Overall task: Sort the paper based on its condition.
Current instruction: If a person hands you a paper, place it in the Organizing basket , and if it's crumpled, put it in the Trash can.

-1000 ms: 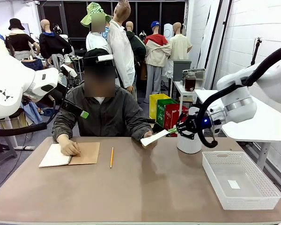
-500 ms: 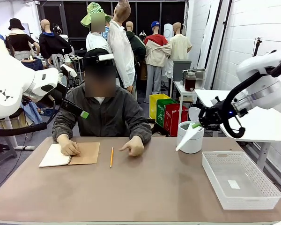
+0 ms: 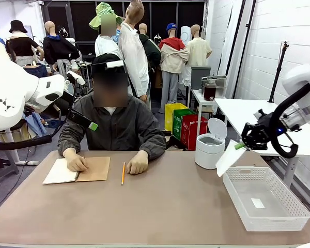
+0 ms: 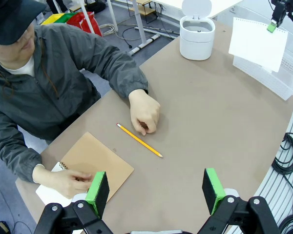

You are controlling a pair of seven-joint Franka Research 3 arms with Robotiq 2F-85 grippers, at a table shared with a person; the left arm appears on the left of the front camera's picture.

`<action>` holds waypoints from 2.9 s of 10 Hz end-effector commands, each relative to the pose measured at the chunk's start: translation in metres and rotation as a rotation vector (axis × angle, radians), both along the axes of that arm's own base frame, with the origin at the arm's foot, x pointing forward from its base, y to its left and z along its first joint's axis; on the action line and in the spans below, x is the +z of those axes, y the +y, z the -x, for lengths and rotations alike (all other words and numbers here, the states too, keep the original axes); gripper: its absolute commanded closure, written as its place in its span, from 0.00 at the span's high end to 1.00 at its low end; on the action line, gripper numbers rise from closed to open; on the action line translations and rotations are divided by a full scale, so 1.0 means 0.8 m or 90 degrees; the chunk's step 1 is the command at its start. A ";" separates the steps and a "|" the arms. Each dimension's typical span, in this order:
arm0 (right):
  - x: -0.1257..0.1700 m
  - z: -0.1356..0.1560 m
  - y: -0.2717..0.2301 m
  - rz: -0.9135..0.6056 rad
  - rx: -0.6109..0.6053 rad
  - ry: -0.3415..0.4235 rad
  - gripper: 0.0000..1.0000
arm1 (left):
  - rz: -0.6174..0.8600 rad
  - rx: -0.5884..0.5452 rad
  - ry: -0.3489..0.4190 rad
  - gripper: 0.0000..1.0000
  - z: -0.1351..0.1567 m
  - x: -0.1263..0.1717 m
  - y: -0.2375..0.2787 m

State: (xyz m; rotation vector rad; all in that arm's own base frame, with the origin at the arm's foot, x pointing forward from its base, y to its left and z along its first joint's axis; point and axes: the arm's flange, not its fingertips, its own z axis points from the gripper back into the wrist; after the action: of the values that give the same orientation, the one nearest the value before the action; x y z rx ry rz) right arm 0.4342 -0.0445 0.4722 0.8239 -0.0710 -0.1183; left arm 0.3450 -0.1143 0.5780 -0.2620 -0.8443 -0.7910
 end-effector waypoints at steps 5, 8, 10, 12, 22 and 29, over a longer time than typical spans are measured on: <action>-0.035 0.025 -0.038 0.118 -0.001 0.023 0.00 | 0.001 -0.002 0.006 1.00 0.000 0.001 0.001; -0.058 0.037 -0.043 0.160 -0.002 0.076 0.00 | 0.001 -0.002 0.006 1.00 0.000 0.001 0.001; -0.080 0.039 -0.046 0.176 -0.008 0.092 0.00 | 0.001 -0.002 0.006 1.00 0.000 0.001 0.001; -0.088 0.046 -0.056 0.192 -0.037 0.092 0.00 | 0.001 -0.002 0.006 1.00 0.000 0.001 0.001; -0.119 0.052 -0.054 0.257 -0.119 0.157 0.00 | 0.001 -0.002 0.006 1.00 0.000 0.001 0.001; -0.103 0.055 -0.041 0.346 -0.187 0.222 0.78 | 0.001 -0.002 0.006 1.00 0.000 0.001 0.001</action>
State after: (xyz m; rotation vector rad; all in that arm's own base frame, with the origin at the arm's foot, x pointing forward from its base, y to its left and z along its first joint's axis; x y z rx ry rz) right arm 0.3943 -0.0832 0.3825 0.2947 0.0911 -0.4624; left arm 0.3450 -0.1143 0.5780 -0.2619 -0.8443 -0.7911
